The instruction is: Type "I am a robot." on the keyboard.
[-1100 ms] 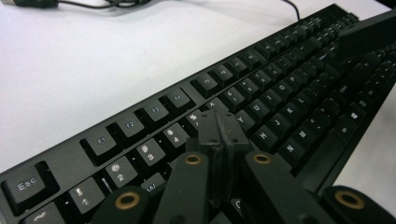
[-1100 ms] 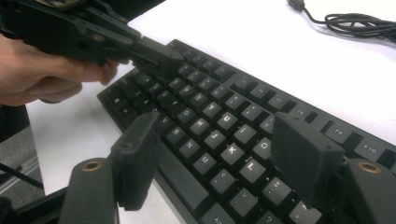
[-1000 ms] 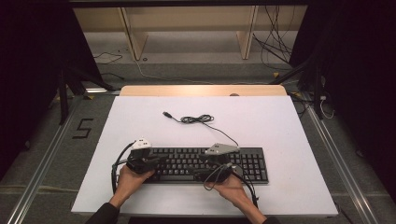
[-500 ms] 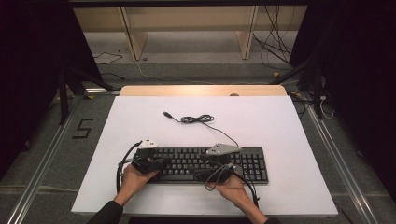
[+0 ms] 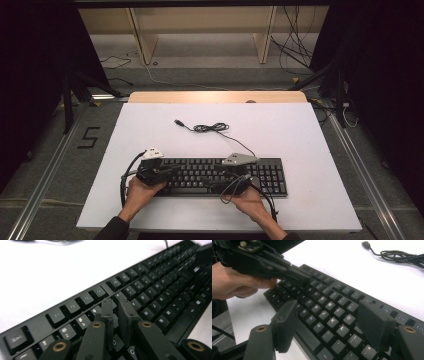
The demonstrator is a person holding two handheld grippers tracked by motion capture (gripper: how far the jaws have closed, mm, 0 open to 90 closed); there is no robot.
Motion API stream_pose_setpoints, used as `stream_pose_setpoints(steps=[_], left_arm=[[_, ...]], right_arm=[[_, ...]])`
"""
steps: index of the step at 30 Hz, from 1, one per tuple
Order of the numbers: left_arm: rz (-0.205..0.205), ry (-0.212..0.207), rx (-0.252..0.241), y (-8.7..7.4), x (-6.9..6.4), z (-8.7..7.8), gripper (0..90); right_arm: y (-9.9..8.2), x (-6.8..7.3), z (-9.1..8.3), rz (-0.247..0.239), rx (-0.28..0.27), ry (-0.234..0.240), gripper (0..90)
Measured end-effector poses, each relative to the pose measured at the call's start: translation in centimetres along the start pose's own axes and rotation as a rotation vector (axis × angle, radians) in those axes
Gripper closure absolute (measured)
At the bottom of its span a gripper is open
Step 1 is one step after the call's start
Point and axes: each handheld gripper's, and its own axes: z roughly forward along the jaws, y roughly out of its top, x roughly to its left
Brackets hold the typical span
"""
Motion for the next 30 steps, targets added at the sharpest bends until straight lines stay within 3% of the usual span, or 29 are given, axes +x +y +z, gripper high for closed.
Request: stream_pose_setpoints(steps=[8,12,20,30], left_arm=[[-0.040,-0.023,-0.054,-0.1,0.4,-1.7,64.9],[-0.054,-0.062,-0.084,-0.3,0.5,-2.1,56.0],[-0.058,-0.059,-0.094,-0.6,0.2,-2.6,42.3],[-0.080,-0.051,-0.106,-1.3,0.4,-3.3,34.6]], right_arm=[[0.0,-0.2,0.1,0.003,0.000,-0.007,34.1],[0.0,-0.3,0.2,0.006,0.000,-0.010,34.1],[0.0,-0.4,0.3,0.004,0.003,-0.014,34.5],[0.1,-0.6,0.6,0.004,0.017,-0.017,38.4]])
